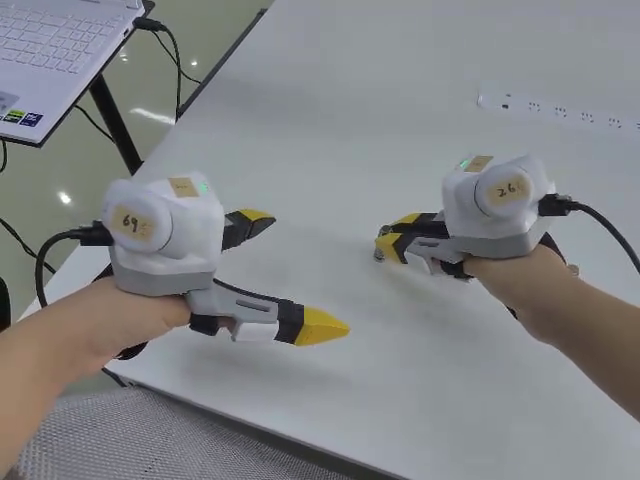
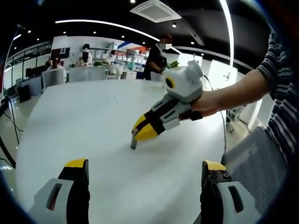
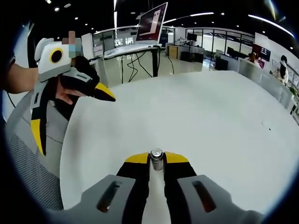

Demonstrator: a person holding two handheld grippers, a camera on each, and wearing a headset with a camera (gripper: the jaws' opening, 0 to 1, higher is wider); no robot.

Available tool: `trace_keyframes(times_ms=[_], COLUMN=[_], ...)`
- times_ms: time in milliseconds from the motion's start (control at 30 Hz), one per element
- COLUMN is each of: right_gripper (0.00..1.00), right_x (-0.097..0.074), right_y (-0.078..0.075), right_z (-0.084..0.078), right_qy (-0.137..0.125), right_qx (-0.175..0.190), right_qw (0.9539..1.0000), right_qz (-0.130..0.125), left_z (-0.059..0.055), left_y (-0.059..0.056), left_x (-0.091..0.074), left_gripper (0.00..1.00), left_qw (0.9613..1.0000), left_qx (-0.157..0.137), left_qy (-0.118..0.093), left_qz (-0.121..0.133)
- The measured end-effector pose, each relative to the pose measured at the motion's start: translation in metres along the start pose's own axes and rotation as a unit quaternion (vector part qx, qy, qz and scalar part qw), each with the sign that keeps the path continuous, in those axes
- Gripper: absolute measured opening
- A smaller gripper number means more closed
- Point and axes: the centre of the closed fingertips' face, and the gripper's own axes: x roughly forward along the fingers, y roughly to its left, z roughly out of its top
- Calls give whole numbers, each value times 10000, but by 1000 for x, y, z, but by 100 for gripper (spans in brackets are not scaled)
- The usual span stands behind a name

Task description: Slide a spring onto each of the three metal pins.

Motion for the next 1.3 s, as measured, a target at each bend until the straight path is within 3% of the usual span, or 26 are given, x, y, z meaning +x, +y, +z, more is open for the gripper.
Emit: trace_keyframes(times_ms=[67,367,533,867,1300], right_gripper=[9,16,17,19,25], right_x=[1,-4,-12,-40,-76], right_y=[1,5,5,-3,0], right_z=[-1,4,9,11,3], right_qy=[31,51,-49,-252,-507], right_qx=[107,-31,6,27,25], right_qw=[9999,10000,10000,9996,9985], right_qz=[50,-19,-6,-88,-188], left_z=[0,1,2,7,18], left_y=[-1,-3,-4,-8,-19], left_x=[0,3,5,13,22], left_gripper=[98,98,98,98,98], left_qw=[10000,10000,10000,10000,9999], left_qx=[0,1,3,24,116], left_qy=[3,-4,-11,-23,-61], left_qz=[-5,-18,-14,-20,-106])
